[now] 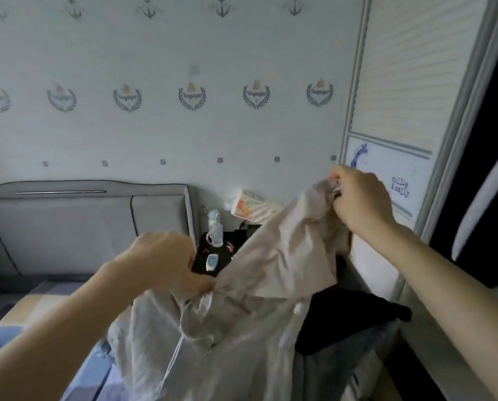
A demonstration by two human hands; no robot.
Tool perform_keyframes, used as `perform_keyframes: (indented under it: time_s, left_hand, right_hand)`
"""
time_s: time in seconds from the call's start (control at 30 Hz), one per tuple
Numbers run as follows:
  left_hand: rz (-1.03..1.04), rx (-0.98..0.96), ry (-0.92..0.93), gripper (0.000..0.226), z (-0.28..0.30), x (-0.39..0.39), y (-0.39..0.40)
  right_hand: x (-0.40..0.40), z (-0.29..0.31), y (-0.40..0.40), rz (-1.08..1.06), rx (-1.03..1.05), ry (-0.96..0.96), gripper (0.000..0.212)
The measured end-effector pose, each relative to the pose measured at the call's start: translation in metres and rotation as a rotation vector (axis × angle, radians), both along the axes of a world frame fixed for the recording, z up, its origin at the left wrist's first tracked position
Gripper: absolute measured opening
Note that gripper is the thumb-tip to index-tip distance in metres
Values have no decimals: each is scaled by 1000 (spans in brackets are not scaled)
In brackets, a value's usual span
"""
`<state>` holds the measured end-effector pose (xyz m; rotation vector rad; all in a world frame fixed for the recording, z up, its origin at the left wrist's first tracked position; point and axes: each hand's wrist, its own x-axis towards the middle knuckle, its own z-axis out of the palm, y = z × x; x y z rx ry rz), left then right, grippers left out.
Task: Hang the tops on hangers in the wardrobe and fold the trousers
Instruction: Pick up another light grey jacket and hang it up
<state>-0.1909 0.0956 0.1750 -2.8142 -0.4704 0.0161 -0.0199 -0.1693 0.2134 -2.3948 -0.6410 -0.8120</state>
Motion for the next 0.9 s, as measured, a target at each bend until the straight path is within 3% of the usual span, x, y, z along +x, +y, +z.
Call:
perform_keyframes:
  time_s: [0.1,0.23,0.3,0.4,0.5,0.6,0.7,0.77,0.83,0.9]
  left_hand:
    - [-37,88,0,33,-6,25,-11]
    - [-105,106,-85,17,-2,76,-22]
    - [-161,100,-139,17,-3,103,-32]
    - [-246,84,-206,16,-8,141,-50]
    - [-384,-29,-261,23,-4,185,-68]
    - [-548,-431,-248,21,4,223,-100]
    - [-482,-1386,-60,33,13,234,-142]
    - [-429,-1831,207,44,16,238,-168]
    - [-426,-2025,427,44,22,240,-195]
    - [-414,-2152,502,48,33,242,-219]
  right_hand:
    - [12,15,-38,-220,229,-149,23]
    - [33,30,-84,-380,31,50,16]
    - [34,34,-102,-322,38,285,15]
    - [29,42,-122,-139,389,726,25]
    - [23,51,-151,65,896,895,31]
    - [19,65,-179,242,1216,774,29]
    - [14,71,-193,311,1309,496,26]
    - [14,67,-198,237,1194,343,27]
    - [12,55,-204,20,871,275,36]
    - [10,41,-210,-202,518,273,49]
